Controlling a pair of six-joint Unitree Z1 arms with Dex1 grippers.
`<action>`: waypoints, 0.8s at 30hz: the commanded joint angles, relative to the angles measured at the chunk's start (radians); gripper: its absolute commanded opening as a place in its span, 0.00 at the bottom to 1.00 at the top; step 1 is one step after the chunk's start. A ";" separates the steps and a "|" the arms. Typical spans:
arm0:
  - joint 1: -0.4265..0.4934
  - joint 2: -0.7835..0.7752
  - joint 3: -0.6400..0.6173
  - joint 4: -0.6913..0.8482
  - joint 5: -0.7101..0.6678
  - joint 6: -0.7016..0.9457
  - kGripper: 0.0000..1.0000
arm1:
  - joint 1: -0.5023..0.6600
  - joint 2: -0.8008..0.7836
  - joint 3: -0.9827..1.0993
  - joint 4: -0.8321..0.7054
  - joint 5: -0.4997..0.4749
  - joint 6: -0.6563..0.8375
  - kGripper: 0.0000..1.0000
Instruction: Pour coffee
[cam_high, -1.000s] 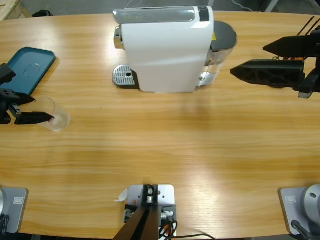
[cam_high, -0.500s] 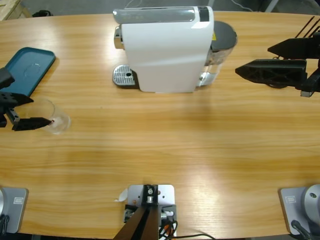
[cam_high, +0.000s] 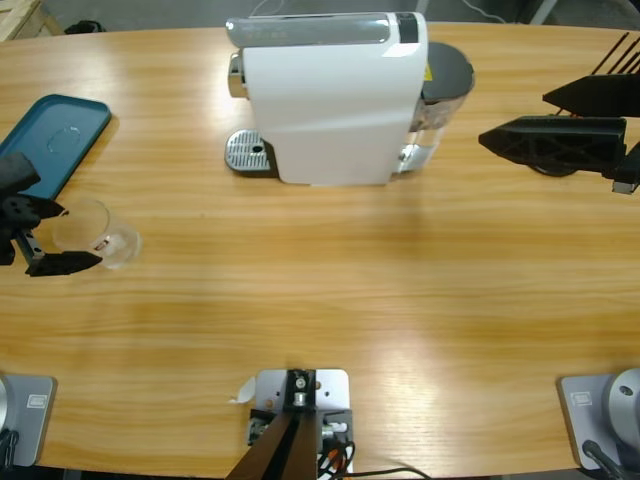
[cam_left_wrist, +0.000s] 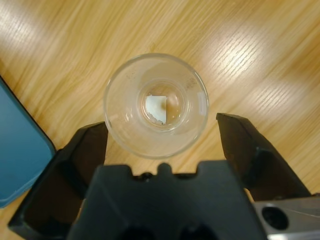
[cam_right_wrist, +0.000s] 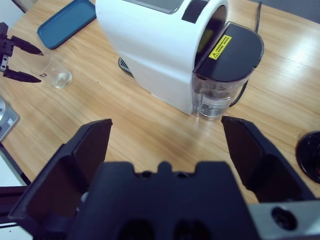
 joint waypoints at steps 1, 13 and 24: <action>-0.008 0.061 0.024 0.010 0.017 0.016 0.14 | -0.034 -0.012 0.043 -0.002 0.025 -0.013 1.00; -0.009 0.001 0.021 -0.017 -0.056 0.012 0.83 | -0.034 -0.015 0.045 -0.002 0.033 -0.013 1.00; -0.007 0.011 0.012 -0.113 -0.132 -0.068 1.00 | -0.034 -0.003 0.051 -0.002 0.034 -0.012 1.00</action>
